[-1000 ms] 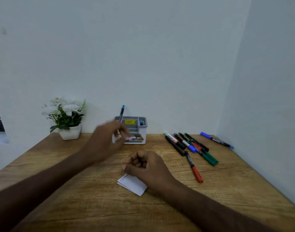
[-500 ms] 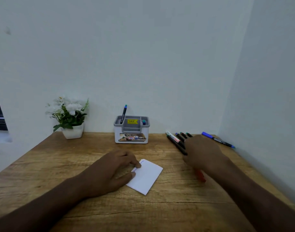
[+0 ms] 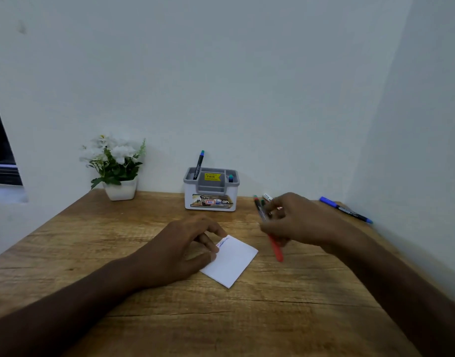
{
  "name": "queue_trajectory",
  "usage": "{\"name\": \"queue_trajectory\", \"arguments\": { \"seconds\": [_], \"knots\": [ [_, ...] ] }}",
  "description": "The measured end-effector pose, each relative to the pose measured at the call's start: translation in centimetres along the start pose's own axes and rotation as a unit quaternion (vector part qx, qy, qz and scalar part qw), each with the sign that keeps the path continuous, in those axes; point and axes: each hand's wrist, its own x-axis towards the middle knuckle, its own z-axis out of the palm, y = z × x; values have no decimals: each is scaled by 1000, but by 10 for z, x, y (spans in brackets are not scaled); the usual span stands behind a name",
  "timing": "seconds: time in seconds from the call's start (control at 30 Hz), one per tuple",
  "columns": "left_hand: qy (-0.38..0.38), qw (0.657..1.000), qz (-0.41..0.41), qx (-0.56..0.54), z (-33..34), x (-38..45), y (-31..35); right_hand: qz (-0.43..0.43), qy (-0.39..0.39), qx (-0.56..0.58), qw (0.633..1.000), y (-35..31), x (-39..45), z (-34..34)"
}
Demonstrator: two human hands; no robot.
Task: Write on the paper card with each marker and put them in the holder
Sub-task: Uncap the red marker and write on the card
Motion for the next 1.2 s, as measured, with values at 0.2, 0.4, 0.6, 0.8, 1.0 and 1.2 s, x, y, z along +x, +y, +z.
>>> {"name": "queue_trajectory", "arguments": {
  "seconds": [0.2, 0.4, 0.6, 0.8, 1.0, 1.2],
  "knots": [
    [1, 999, -29, -23, -3, 0, 11, -61, 2, 294, 954, -10, -1, 51],
    [0, 998, -29, 59, 5, 0, 5, -102, -21, 428, 898, -9, -3, 78],
    [28, 999, -23, 28, 0, -2, -6, -74, -74, 552, 827, -12, -2, 88],
    [17, 998, -43, 33, -1, 0, -9, -44, -124, 603, 787, -11, -3, 90],
    [-6, 998, -69, 8, -5, -1, -13, -26, -110, 660, 743, -7, 0, 88],
    [-41, 988, -98, -113, -10, -1, -10, 12, 95, 665, 741, 3, 6, 85]
  ]
}}
